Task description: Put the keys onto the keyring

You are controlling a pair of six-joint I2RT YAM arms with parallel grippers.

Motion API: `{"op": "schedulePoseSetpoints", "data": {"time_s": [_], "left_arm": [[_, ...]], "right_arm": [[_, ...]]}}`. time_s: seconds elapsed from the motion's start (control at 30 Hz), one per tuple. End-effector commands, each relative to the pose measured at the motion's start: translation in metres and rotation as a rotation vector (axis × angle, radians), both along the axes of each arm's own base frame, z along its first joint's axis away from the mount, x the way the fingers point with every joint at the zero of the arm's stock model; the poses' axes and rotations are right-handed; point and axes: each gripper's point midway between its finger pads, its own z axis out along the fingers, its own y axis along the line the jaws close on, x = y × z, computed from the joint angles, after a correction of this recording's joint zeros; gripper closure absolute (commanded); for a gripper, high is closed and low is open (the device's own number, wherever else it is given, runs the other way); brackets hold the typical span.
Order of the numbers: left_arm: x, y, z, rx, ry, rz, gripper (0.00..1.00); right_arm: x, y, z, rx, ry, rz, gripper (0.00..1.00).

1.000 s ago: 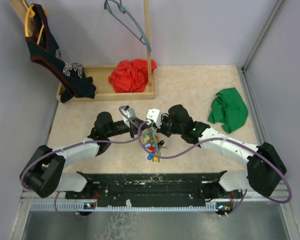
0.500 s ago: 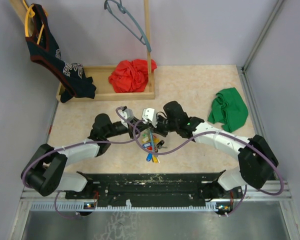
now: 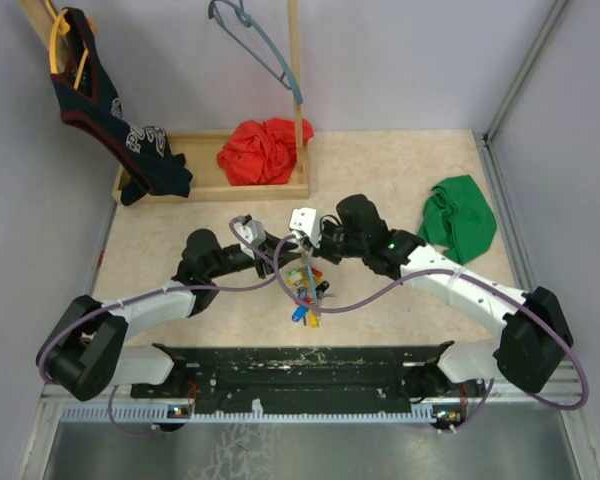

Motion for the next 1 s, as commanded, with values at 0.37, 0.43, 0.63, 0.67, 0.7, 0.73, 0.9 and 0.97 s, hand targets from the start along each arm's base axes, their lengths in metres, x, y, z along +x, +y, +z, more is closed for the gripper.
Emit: {"op": "schedulePoseSetpoints", "data": {"time_s": [0.37, 0.43, 0.63, 0.67, 0.7, 0.73, 0.9, 0.97], "left_arm": [[0.001, -0.010, 0.004, 0.022, 0.044, -0.055, 0.60], [0.003, -0.011, -0.001, 0.035, 0.069, -0.050, 0.60], [0.008, -0.012, -0.010, 0.062, 0.099, -0.023, 0.59], [0.010, -0.012, -0.012, 0.069, 0.103, -0.014, 0.59], [0.012, -0.012, -0.014, 0.076, 0.106, -0.004, 0.59], [0.014, -0.012, -0.015, 0.080, 0.109, 0.003, 0.59], [0.018, -0.014, -0.011, 0.075, 0.094, 0.013, 0.63], [0.020, -0.016, -0.008, 0.073, 0.085, 0.008, 0.67]], "right_arm": [[0.002, 0.014, 0.050, 0.050, -0.120, 0.018, 1.00], [0.002, 0.014, 0.051, 0.053, -0.122, 0.016, 1.00], [0.002, 0.015, 0.055, 0.059, -0.127, 0.010, 1.00], [0.002, 0.016, 0.056, 0.061, -0.129, 0.011, 1.00], [0.001, 0.016, 0.056, 0.061, -0.129, 0.014, 1.00], [0.000, 0.017, 0.056, 0.061, -0.128, 0.017, 1.00], [-0.003, 0.017, 0.055, 0.055, -0.121, 0.025, 1.00], [-0.005, 0.017, 0.056, 0.057, -0.120, 0.028, 1.00]]}}
